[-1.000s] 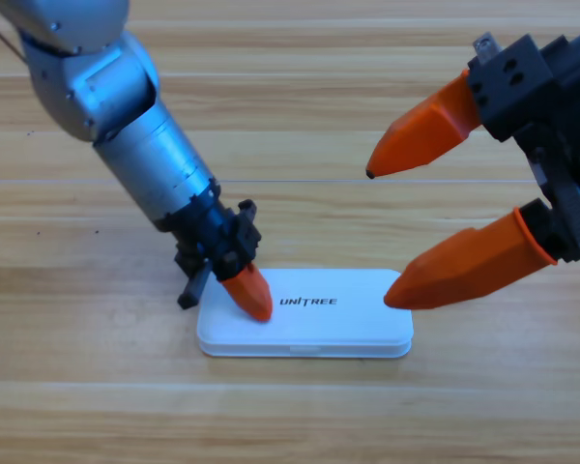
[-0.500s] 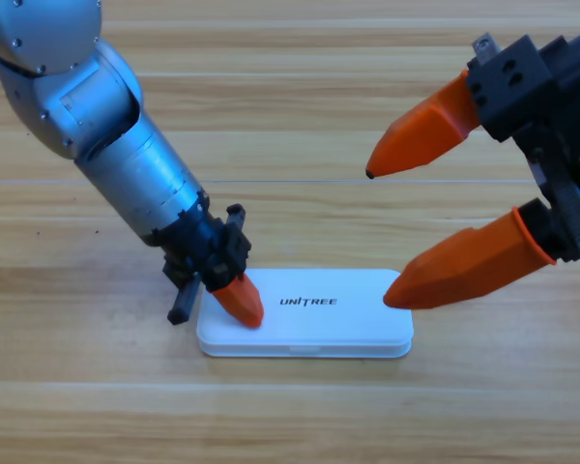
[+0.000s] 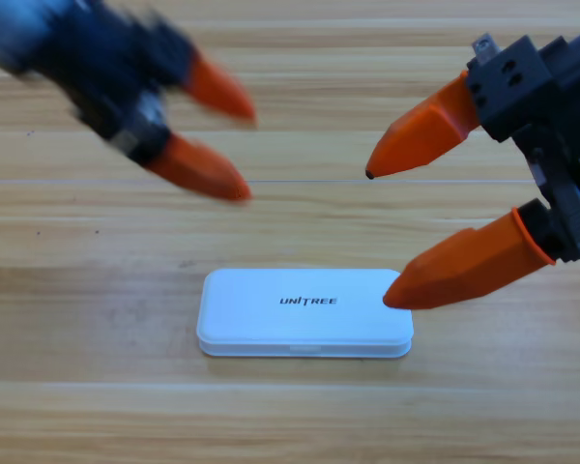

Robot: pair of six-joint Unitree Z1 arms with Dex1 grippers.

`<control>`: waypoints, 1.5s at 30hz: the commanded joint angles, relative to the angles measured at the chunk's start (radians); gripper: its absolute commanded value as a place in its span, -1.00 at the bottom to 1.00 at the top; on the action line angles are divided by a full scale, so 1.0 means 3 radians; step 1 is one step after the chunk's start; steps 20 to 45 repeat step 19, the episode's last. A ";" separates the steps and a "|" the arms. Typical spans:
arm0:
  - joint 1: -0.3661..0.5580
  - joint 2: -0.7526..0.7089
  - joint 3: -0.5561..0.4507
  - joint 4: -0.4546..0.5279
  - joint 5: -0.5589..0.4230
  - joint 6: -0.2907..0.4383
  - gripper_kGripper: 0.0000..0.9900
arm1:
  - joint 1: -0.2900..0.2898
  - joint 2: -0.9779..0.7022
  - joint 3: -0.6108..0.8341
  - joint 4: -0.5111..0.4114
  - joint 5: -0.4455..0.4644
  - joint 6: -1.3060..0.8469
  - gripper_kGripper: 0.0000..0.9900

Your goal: Clean up eraser and pencils

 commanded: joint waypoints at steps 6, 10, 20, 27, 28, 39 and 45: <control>-0.0168 -0.0817 0.0346 0.0101 0.0061 -0.0170 1.00 | -0.0015 0.0099 0.0094 -0.0039 0.0041 0.0032 0.94; -0.0168 -0.0894 0.0428 0.0101 0.0097 -0.0185 1.00 | -0.0015 0.0099 0.0099 -0.0039 0.0041 0.0032 0.94; -0.0168 -0.0971 0.0464 0.0101 0.0163 -0.0415 1.00 | -0.0015 0.0094 0.0099 -0.0039 0.0041 0.0032 0.94; -0.0168 -0.0971 0.0464 0.0101 0.0163 -0.0415 1.00 | -0.0015 0.0094 0.0099 -0.0039 0.0041 0.0032 0.94; -0.0168 -0.0971 0.0464 0.0101 0.0163 -0.0415 1.00 | -0.0015 0.0094 0.0099 -0.0039 0.0041 0.0032 0.94; -0.0168 -0.0971 0.0464 0.0101 0.0163 -0.0415 1.00 | -0.0015 0.0094 0.0099 -0.0039 0.0041 0.0032 0.94; -0.0168 -0.0971 0.0464 0.0101 0.0163 -0.0415 1.00 | -0.0015 0.0094 0.0099 -0.0039 0.0041 0.0032 0.94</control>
